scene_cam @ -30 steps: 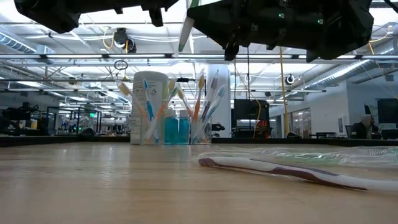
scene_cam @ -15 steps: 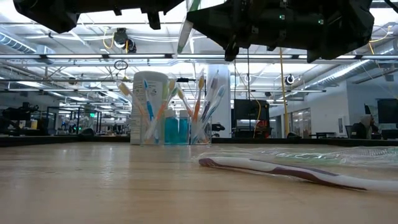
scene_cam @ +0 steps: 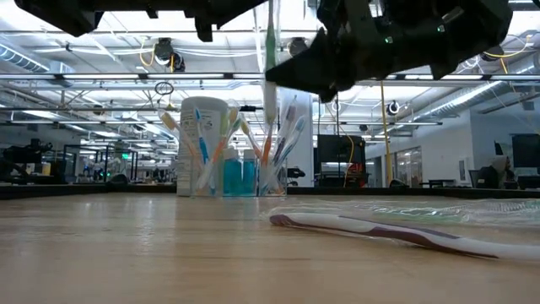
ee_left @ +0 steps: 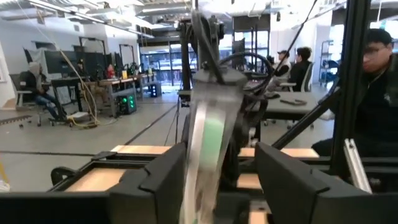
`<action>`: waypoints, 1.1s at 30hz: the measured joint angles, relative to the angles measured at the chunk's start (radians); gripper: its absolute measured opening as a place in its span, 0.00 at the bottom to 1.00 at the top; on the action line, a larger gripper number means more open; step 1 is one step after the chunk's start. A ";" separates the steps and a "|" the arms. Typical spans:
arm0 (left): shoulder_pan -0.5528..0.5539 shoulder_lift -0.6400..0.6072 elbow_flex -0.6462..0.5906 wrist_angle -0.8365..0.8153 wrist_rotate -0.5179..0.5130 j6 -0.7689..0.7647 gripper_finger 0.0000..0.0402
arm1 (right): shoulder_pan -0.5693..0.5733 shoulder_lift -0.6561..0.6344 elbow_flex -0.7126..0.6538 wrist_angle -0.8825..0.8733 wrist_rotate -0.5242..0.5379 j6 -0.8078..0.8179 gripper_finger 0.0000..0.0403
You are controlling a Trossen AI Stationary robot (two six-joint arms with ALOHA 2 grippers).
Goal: Pick & Place toothbrushing station
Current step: Put the green toothbrush into the transparent organizer
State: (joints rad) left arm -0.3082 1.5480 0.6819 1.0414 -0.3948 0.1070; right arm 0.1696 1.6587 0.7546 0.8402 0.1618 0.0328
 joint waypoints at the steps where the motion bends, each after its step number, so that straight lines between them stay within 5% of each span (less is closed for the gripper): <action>1: 0.000 -0.005 0.001 -0.006 -0.007 -0.011 0.51 | -0.001 -0.019 -0.001 -0.055 -0.001 0.000 0.05; 11: 0.049 -0.014 0.001 -0.150 -0.054 -0.098 0.49 | 0.000 -0.112 0.001 -0.197 -0.006 0.000 0.05; 17: 0.104 0.003 0.001 -0.157 0.079 -0.186 0.43 | -0.004 -0.112 0.001 -0.207 -0.006 -0.001 0.05; 33: 0.112 0.024 0.014 -0.101 0.111 -0.136 0.35 | -0.006 -0.112 0.001 -0.224 -0.006 0.007 0.05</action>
State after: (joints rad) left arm -0.1967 1.5719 0.6956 0.9400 -0.2843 -0.0287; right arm 0.1631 1.5467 0.7559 0.6159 0.1558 0.0399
